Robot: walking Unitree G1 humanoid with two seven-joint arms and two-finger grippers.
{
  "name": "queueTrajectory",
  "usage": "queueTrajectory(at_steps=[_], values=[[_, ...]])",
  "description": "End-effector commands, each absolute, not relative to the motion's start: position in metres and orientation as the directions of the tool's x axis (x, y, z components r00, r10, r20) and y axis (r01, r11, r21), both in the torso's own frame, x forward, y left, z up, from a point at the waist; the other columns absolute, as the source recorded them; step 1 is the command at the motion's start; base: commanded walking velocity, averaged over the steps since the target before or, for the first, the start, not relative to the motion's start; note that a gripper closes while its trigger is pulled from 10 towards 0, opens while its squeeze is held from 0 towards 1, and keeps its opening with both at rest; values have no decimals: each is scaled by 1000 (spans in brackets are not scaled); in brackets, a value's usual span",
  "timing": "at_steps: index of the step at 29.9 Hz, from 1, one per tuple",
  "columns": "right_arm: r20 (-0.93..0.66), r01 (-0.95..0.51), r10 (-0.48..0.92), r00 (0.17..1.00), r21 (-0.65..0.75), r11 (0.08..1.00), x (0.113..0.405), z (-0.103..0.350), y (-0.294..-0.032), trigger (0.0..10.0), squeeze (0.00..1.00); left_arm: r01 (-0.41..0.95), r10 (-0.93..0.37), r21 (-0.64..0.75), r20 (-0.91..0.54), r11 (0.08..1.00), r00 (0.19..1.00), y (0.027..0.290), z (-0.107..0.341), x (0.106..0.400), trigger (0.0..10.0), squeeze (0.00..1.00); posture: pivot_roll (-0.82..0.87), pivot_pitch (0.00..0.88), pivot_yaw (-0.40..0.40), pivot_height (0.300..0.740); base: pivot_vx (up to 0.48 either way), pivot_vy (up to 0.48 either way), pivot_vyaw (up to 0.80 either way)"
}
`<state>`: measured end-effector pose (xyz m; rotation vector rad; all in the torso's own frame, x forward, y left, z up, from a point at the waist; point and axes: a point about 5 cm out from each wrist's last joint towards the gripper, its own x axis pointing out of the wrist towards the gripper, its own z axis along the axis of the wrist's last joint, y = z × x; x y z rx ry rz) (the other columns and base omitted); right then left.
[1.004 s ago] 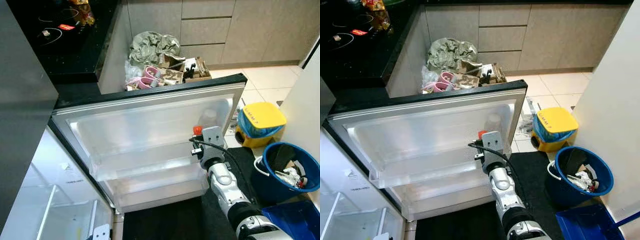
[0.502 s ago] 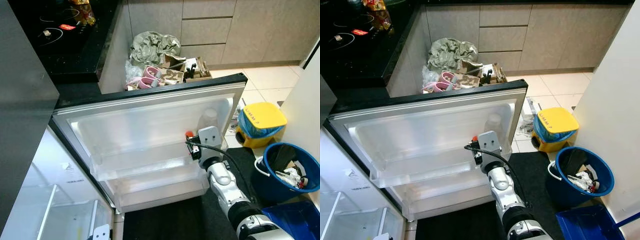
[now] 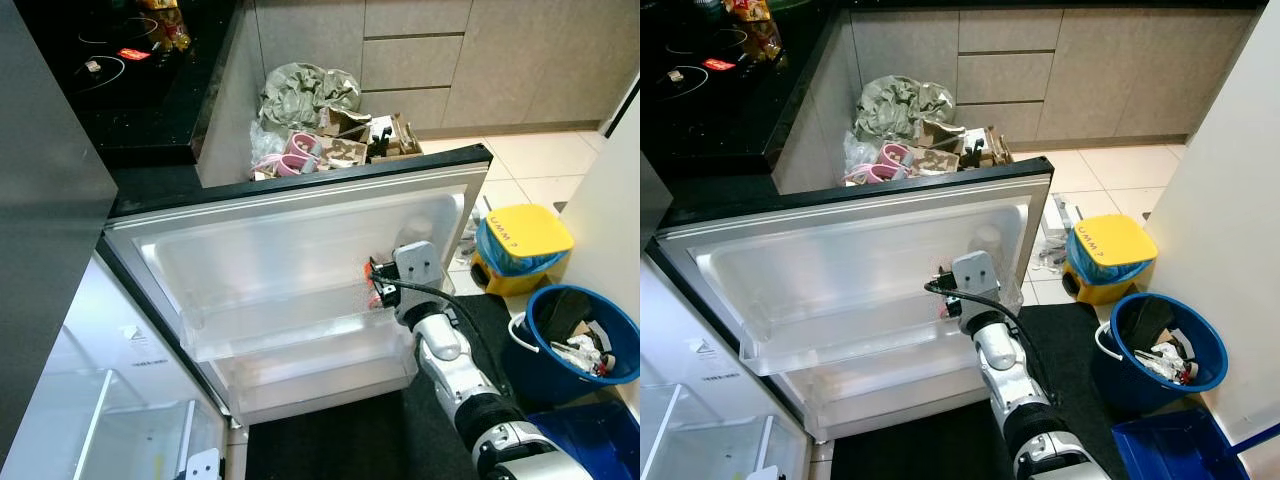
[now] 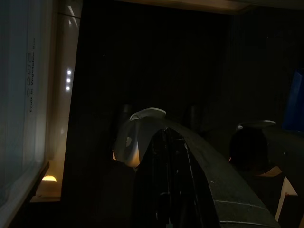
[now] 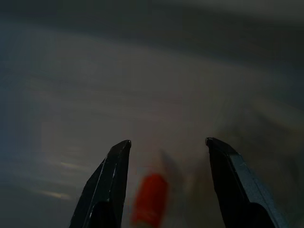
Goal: Restocking fridge
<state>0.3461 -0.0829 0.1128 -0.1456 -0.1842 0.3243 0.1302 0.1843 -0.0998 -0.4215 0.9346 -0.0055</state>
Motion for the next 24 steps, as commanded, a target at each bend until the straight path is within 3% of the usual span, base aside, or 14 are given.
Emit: queueTrajectory(at_steps=[1,6,10,15,17,19,22,24], values=[[194,-412,436,879,-153,898,345,124,-68,10000,0,-185,-192,-359,-790,915,582,180,-103,123,10000,0,-29,119,-10,740,0,0,0],[209,-624,641,738,-149,767,337,137,-45,10000,0,-183,-196,-363,-788,914,583,179,-103,124,10000,0,-34,113,-13,740,0,0,0],[218,-702,718,661,-157,695,332,144,-38,10000,0,-182,-197,-363,-788,914,583,178,-102,125,10000,0,-36,109,-16,740,0,0,0],[218,-730,745,631,-159,665,330,147,-36,10000,0,-182,-197,-363,-788,914,583,178,-102,125,10000,0,-37,108,-15,740,0,0,0],[183,-803,826,533,-198,562,323,148,-31,10000,0,-181,-197,-363,-787,914,584,178,-102,126,10000,0,-36,106,-18,740,0,0,0],[161,-820,848,505,-216,530,321,148,-31,10000,0,-180,-198,-363,-787,914,584,178,-102,126,10000,0,-36,106,-18,740,0,0,0],[129,-808,841,525,-235,541,324,146,-32,10000,0,-180,-198,-364,-787,914,585,177,-102,126,10000,0,-36,106,-18,740,0,0,0],[67,-771,799,598,-227,596,333,142,-38,10000,0,-179,-199,-364,-787,914,584,177,-102,126,10000,0,-37,101,-20,740,0,0,0]])
